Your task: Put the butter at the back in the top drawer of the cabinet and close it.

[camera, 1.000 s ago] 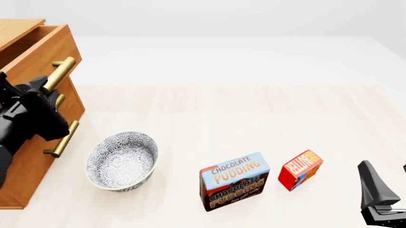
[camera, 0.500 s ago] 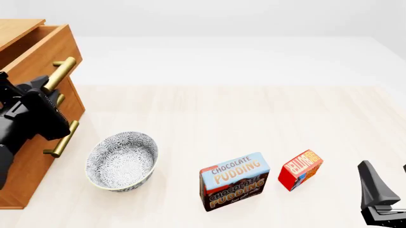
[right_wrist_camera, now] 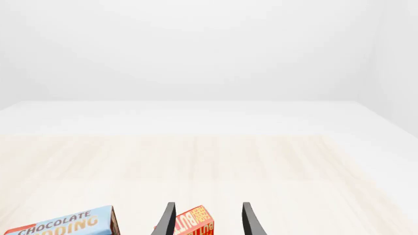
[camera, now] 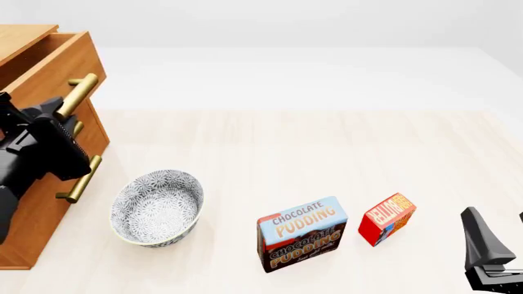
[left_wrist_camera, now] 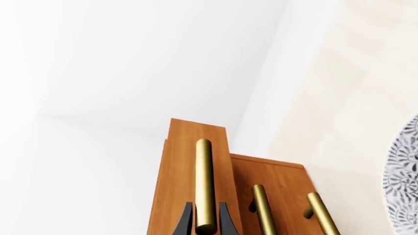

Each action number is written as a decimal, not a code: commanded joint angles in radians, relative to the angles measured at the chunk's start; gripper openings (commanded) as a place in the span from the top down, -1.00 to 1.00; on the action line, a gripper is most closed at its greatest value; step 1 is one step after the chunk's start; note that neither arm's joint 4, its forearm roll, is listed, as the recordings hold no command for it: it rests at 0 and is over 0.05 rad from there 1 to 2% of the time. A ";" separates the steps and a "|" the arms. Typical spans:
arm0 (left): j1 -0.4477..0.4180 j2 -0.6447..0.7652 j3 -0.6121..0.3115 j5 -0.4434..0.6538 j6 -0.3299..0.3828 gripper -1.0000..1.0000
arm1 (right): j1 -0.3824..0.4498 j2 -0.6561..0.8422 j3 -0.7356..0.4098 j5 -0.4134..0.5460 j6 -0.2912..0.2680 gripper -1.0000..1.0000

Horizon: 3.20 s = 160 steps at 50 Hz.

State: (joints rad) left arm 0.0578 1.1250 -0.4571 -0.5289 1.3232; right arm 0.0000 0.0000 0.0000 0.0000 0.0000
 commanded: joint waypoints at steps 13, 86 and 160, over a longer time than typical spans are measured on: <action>-0.013 0.073 0.035 0.060 -0.004 1.00 | 0.000 0.000 0.000 0.000 0.000 -1.00; -0.207 -0.274 -0.490 0.859 -0.496 -1.00 | 0.000 0.000 0.000 0.000 0.000 -1.00; -0.161 -0.143 -0.983 1.386 -1.228 -1.00 | 0.000 0.000 0.000 0.000 0.000 -1.00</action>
State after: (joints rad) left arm -0.1132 0.9776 -1.4411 0.8526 0.1428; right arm 0.0000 0.0000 0.0000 0.0000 0.0000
